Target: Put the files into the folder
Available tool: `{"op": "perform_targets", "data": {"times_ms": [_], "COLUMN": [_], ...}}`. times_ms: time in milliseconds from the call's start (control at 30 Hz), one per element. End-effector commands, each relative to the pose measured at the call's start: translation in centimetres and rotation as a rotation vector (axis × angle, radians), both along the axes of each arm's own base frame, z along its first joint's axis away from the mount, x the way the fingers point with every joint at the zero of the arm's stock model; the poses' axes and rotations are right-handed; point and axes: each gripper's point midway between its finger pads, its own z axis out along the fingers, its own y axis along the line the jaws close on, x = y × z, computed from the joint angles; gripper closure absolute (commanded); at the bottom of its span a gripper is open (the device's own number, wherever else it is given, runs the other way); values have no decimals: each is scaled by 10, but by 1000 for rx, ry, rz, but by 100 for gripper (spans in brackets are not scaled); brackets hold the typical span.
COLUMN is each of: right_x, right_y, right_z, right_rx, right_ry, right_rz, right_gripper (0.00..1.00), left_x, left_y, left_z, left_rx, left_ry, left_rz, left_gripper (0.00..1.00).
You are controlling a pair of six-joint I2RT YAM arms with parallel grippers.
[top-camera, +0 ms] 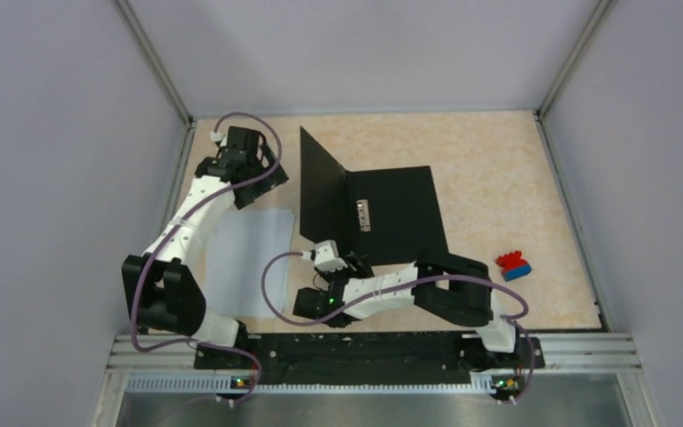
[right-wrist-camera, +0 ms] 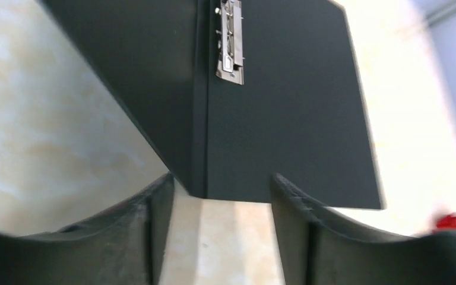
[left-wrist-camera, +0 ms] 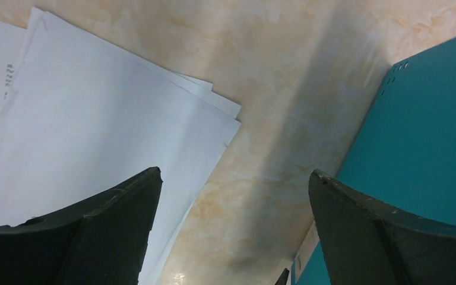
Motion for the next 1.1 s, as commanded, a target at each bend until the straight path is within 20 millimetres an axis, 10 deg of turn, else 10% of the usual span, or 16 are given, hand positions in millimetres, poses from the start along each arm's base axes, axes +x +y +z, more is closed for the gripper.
{"op": "perform_targets", "data": {"times_ms": [0,533,800,1067], "right_x": [-3,-61,48,127], "right_y": [-11,42,-14,-27], "right_z": [30,52,107,55], "right_rx": [-135,144,451,388], "right_ry": [-62,388,461,591], "right_rz": [20,575,278,64], "right_gripper": [27,3,12,41], "left_x": [-2,-1,-6,-28], "left_y": [24,48,33,30], "left_z": [4,-11,-52,-89], "left_rx": [57,101,34,-3], "left_ry": [6,48,147,197], "left_rz": [56,95,71,98], "left_gripper": [1,1,2,3]}}
